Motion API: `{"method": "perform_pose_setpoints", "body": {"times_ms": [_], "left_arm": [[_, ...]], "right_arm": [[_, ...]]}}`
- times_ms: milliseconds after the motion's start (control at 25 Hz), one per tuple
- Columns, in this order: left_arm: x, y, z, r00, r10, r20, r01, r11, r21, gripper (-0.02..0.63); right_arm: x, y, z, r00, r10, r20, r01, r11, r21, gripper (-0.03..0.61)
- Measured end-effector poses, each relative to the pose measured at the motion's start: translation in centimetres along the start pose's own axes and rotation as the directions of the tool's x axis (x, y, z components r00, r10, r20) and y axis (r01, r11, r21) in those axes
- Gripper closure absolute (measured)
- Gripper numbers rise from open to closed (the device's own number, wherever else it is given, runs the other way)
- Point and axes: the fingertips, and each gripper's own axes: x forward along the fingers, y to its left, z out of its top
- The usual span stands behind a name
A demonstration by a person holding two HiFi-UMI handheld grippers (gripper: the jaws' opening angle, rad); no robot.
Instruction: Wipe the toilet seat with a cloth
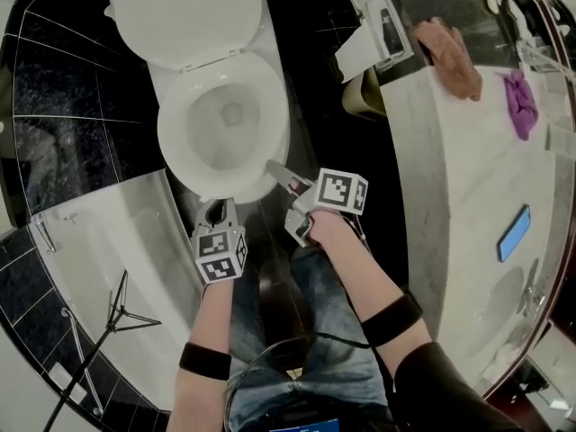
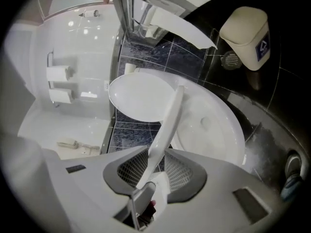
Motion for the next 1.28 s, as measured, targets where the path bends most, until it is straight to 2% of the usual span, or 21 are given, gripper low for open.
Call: {"method": "perform_pose_setpoints", "body": {"times_ms": [80,160,280,360,480,560,680,760,800,920,1080,1280], "left_arm": [[-0.4,0.4,1.8,0.999,0.025,0.022,-0.025,1.000,0.005,0.614],[-0.9,0.8,3.8,0.998,0.050,0.043,-0.050,0.999,0.007,0.614],[-1.3,1.5,7.4,0.993,0.089,0.080,-0.089,0.996,-0.001,0.614],[-1.5,1.9,10.2,0.988,0.105,0.109,-0.104,0.994,-0.015,0.614],[-1.8,2.5,13.8,0.984,0.114,0.140,-0.112,0.993,-0.021,0.614],[-1.7,3.0,16.3,0.982,0.107,0.158,-0.108,0.994,-0.001,0.614],[-1.2,3.5,19.9,0.980,0.081,0.181,-0.086,0.996,0.019,0.614],[-1.0,4.0,22.2,0.977,0.076,0.198,-0.085,0.996,0.038,0.614],[-0.8,4.3,23.4,0.976,0.074,0.204,-0.086,0.995,0.052,0.614],[-0.2,4.7,26.4,0.977,0.051,0.207,-0.071,0.994,0.088,0.614],[0.7,5.7,29.9,0.975,0.021,0.221,-0.051,0.990,0.134,0.614],[2.7,7.6,35.0,0.966,0.010,0.260,-0.048,0.989,0.141,0.614]], "right_arm": [[-0.9,1.7,0.3,1.000,0.007,-0.022,-0.009,0.997,-0.076,0.482],[-2.4,3.5,0.7,0.999,-0.022,-0.050,0.011,0.978,-0.208,0.503],[-4.9,5.5,1.3,0.995,-0.076,-0.060,0.046,0.917,-0.396,0.577],[-6.4,6.2,1.9,0.993,-0.113,-0.045,0.077,0.869,-0.489,0.578],[-8.0,7.5,2.7,0.985,-0.172,-0.012,0.128,0.778,-0.614,0.578],[-8.5,8.7,3.4,0.979,-0.202,0.022,0.160,0.699,-0.697,0.578],[-8.9,10.8,4.1,0.968,-0.239,0.071,0.197,0.558,-0.806,0.577],[-9.5,12.5,4.6,0.964,-0.243,0.109,0.220,0.499,-0.838,0.577],[-9.7,13.2,4.8,0.962,-0.238,0.130,0.235,0.487,-0.841,0.577],[-10.4,13.8,5.5,0.953,-0.242,0.181,0.280,0.481,-0.831,0.577],[-9.6,13.8,5.1,0.946,-0.265,0.186,0.300,0.505,-0.809,0.577],[-7.4,14.8,5.0,0.942,-0.287,0.177,0.307,0.517,-0.799,0.577]]}}
